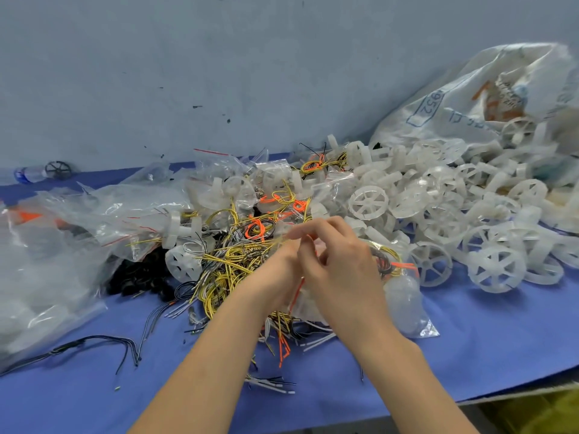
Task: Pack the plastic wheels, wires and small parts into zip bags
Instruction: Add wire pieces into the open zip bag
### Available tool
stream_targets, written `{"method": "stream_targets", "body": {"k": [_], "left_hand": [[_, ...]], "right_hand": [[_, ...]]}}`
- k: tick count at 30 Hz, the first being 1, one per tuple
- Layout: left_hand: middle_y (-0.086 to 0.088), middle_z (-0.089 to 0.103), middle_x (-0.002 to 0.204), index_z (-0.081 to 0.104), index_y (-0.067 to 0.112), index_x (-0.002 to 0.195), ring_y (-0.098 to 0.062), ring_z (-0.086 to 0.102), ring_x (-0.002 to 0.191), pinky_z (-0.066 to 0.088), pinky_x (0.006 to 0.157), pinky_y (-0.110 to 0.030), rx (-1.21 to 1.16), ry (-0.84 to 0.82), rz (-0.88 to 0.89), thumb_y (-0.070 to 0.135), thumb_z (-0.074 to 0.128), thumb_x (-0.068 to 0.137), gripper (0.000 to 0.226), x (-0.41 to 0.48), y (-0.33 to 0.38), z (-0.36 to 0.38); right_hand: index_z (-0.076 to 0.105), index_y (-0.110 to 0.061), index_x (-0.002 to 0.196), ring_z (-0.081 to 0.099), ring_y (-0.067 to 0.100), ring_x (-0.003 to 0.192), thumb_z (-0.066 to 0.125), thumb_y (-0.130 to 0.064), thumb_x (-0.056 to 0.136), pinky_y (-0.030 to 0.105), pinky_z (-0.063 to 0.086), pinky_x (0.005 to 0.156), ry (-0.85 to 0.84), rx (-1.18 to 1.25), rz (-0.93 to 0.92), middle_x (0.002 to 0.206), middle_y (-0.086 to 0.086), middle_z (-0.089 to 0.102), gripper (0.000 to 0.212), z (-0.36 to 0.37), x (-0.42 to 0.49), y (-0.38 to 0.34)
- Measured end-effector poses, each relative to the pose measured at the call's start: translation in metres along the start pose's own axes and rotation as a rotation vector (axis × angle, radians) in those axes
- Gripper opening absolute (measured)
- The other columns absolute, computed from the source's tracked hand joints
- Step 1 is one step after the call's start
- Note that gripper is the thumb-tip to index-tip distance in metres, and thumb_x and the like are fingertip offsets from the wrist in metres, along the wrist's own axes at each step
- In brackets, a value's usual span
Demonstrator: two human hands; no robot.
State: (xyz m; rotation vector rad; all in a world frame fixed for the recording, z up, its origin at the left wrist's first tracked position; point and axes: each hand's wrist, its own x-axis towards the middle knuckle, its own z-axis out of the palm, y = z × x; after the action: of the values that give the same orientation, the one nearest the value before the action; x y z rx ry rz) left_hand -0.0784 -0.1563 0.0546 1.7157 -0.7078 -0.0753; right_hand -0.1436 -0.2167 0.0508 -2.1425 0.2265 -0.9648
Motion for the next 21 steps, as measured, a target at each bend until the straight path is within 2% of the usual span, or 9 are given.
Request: {"method": "stream_targets", "body": {"k": [1, 2, 3, 5, 8, 11, 13, 17, 21], "left_hand": [[0.003, 0.055, 0.066, 0.056, 0.023, 0.074, -0.003, 0.055, 0.065, 0.041, 0.062, -0.010, 0.368, -0.234, 0.027, -0.011, 0.034, 0.097, 0.047, 0.009, -0.008, -0.008], [0.006, 0.059, 0.062, 0.054, 0.020, 0.074, 0.000, 0.057, 0.063, 0.042, 0.059, -0.008, 0.121, -0.266, -0.198, -0.011, 0.037, 0.096, 0.041, 0.009, -0.002, -0.017], [0.007, 0.064, 0.060, 0.057, 0.015, 0.077, 0.002, 0.060, 0.061, 0.043, 0.056, -0.007, -0.002, -0.287, -0.220, -0.006, 0.041, 0.098, 0.034, 0.013, -0.011, -0.026], [0.001, 0.075, 0.076, 0.065, 0.007, 0.094, -0.004, 0.070, 0.074, 0.054, 0.066, -0.015, -0.173, -0.331, -0.352, 0.012, 0.045, 0.102, 0.022, 0.010, -0.005, -0.039], [-0.015, 0.074, 0.100, 0.068, 0.005, 0.107, -0.022, 0.072, 0.093, 0.059, 0.078, -0.028, -0.186, -0.186, -0.334, 0.020, 0.049, 0.102, 0.024, 0.014, -0.015, -0.065], [-0.011, 0.075, 0.098, 0.067, 0.007, 0.106, -0.022, 0.073, 0.092, 0.059, 0.074, -0.026, -0.179, 0.052, -0.317, 0.018, 0.048, 0.101, 0.022, 0.030, -0.020, -0.089], [-0.010, 0.072, 0.104, 0.064, 0.008, 0.110, -0.021, 0.071, 0.097, 0.058, 0.079, -0.026, -0.130, 0.123, -0.336, 0.013, 0.045, 0.102, 0.021, 0.052, -0.027, -0.098], [-0.011, 0.062, 0.121, 0.055, 0.005, 0.127, -0.019, 0.062, 0.112, 0.054, 0.091, -0.028, 0.032, 0.062, -0.375, 0.004, 0.038, 0.102, 0.030, 0.117, -0.053, -0.094], [-0.012, 0.055, 0.137, 0.053, 0.004, 0.135, -0.026, 0.051, 0.126, 0.044, 0.107, -0.040, 0.487, -0.062, -0.351, -0.009, 0.036, 0.092, 0.047, 0.170, -0.082, -0.079]], "right_hand": [[0.063, -0.041, 0.095, 0.051, 0.006, 0.071, 0.056, -0.023, 0.092, 0.032, 0.042, 0.064, -0.002, -0.010, 0.010, 0.097, -0.013, 0.055, 0.019, 0.001, 0.001, 0.001], [0.063, -0.040, 0.094, 0.052, 0.007, 0.072, 0.056, -0.024, 0.092, 0.032, 0.042, 0.064, -0.006, -0.018, 0.016, 0.097, -0.013, 0.055, 0.018, 0.001, 0.002, 0.001], [0.064, -0.039, 0.093, 0.053, 0.008, 0.073, 0.057, -0.024, 0.092, 0.032, 0.041, 0.064, -0.009, -0.025, 0.020, 0.098, -0.013, 0.055, 0.017, 0.002, 0.003, 0.002], [0.066, -0.037, 0.093, 0.052, 0.009, 0.072, 0.057, -0.023, 0.092, 0.032, 0.040, 0.064, -0.006, -0.041, 0.027, 0.097, -0.012, 0.056, 0.016, 0.003, 0.006, 0.004], [0.067, -0.033, 0.095, 0.052, 0.009, 0.070, 0.055, -0.022, 0.093, 0.034, 0.041, 0.065, -0.019, -0.079, 0.051, 0.096, -0.011, 0.055, 0.017, 0.003, 0.011, 0.009], [0.067, -0.033, 0.097, 0.053, 0.008, 0.072, 0.053, -0.021, 0.095, 0.036, 0.044, 0.069, -0.089, -0.098, 0.100, 0.098, -0.012, 0.055, 0.019, 0.003, 0.016, 0.016], [0.065, -0.035, 0.098, 0.054, 0.005, 0.073, 0.051, -0.022, 0.096, 0.035, 0.046, 0.069, -0.161, -0.093, 0.111, 0.102, -0.012, 0.056, 0.019, 0.004, 0.020, 0.020], [0.066, -0.034, 0.098, 0.046, 0.001, 0.067, 0.052, -0.022, 0.096, 0.028, 0.041, 0.068, -0.320, -0.048, 0.084, 0.099, -0.012, 0.057, 0.019, 0.004, 0.035, 0.030], [0.069, -0.033, 0.099, 0.046, -0.006, 0.059, 0.051, -0.019, 0.095, 0.021, 0.035, 0.062, -0.429, -0.006, 0.106, 0.093, -0.012, 0.058, 0.023, 0.001, 0.047, 0.042]]}}
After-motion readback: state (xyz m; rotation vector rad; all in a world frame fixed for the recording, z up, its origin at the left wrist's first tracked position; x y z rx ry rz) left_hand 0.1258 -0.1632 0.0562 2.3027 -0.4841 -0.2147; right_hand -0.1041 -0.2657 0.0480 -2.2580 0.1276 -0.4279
